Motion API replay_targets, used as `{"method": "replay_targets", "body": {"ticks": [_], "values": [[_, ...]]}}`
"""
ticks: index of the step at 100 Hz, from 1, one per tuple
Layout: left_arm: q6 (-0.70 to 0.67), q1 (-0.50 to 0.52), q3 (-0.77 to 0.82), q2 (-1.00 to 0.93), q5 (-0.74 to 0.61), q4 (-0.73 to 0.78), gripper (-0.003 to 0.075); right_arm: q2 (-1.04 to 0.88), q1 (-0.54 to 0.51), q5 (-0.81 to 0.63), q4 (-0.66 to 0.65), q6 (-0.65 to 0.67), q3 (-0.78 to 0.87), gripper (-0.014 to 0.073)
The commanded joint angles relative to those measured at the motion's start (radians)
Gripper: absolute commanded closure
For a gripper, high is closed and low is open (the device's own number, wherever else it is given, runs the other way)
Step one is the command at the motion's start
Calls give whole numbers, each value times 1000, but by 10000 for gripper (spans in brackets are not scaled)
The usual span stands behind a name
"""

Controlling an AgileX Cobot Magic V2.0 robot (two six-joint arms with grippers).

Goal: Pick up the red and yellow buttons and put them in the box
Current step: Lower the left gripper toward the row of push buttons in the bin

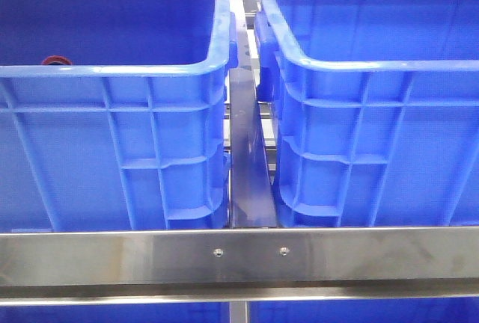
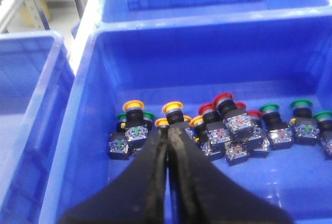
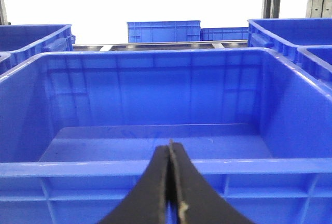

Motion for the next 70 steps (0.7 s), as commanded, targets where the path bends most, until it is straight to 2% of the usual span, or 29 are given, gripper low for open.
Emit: {"method": "replay_targets", "body": {"ticks": [1,29,37,46,51,57,58,63,70], "values": [[-4,2,-61,60,-60,-9,739,-23,2,-84,-4,-4,0,662],[-4,2,-63,137,-71,-9,736,-23,2,-84,-4,-4,0,662],[-4,2,-61,148,-64,-9,703,-23,2,-84,-4,-4,0,662],[-4,2,-61,161,-45,-9,583,-23,2,-84,-4,-4,0,662],[-4,2,-61,167,-40,-9,482,-23,2,-84,-4,-4,0,662],[-4,2,-61,174,-40,-9,307,-23,2,-84,-4,-4,0,662],[-4,2,-61,176,-40,-9,307,-23,2,-84,-4,-4,0,662],[-6,2,-61,176,-47,-15,179,-23,2,-84,-4,-4,0,662],[-6,2,-61,176,-59,-41,93,-23,2,-84,-4,-4,0,662]]}}
